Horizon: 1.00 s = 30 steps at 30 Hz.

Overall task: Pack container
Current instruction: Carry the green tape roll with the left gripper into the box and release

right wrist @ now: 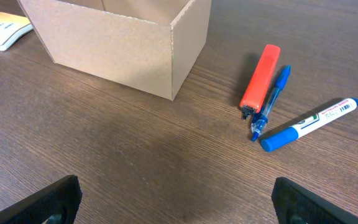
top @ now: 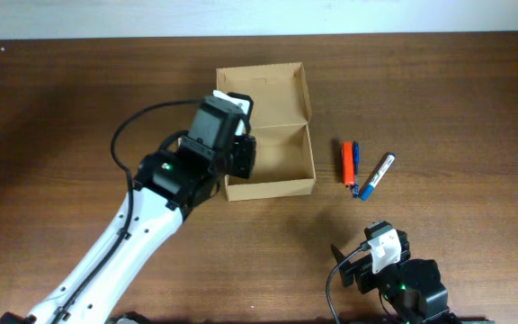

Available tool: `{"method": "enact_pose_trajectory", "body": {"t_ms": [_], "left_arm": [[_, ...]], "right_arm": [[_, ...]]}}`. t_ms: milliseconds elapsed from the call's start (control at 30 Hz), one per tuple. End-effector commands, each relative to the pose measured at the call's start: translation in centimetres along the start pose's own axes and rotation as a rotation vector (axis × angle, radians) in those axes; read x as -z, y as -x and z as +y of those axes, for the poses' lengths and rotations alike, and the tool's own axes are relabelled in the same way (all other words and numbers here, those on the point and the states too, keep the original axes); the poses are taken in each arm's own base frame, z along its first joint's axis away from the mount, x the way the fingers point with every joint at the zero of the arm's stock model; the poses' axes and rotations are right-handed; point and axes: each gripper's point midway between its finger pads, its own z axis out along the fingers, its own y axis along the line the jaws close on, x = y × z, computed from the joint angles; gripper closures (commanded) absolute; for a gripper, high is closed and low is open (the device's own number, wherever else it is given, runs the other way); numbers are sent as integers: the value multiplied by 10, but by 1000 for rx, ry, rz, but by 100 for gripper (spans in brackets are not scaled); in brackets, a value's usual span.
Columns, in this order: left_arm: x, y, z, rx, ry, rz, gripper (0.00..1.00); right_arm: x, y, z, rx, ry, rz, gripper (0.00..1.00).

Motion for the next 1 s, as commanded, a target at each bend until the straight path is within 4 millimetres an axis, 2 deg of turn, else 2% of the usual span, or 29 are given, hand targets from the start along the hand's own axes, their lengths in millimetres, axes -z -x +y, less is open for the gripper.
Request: {"method": "enact_pose_trajectory", "body": {"t_ms": [0,167,400,600,767,967], "left_arm": [[-4,3,-13,113,-14,4,98],[-54,-19,-29,84,-23,100,98],[-97,-19,-37,83,-42,92,98],[-117,-32,-33,77,-18,131,98],[-119,-43,-16,66,70,165,98],[-116,-56,-17,65,61,222,98]], "right_arm": [[-1,-1,-2,4,-13,-2,1],[-1,-1,-2,4,-13,-2,1],[-1,-1,-2,4,-13,-2,1],[-1,-1,-2,4,-13,-2,1],[-1,-1,-2,4,-13,-2,1],[-1,-1,-2,4,-13,-2,1]]}}
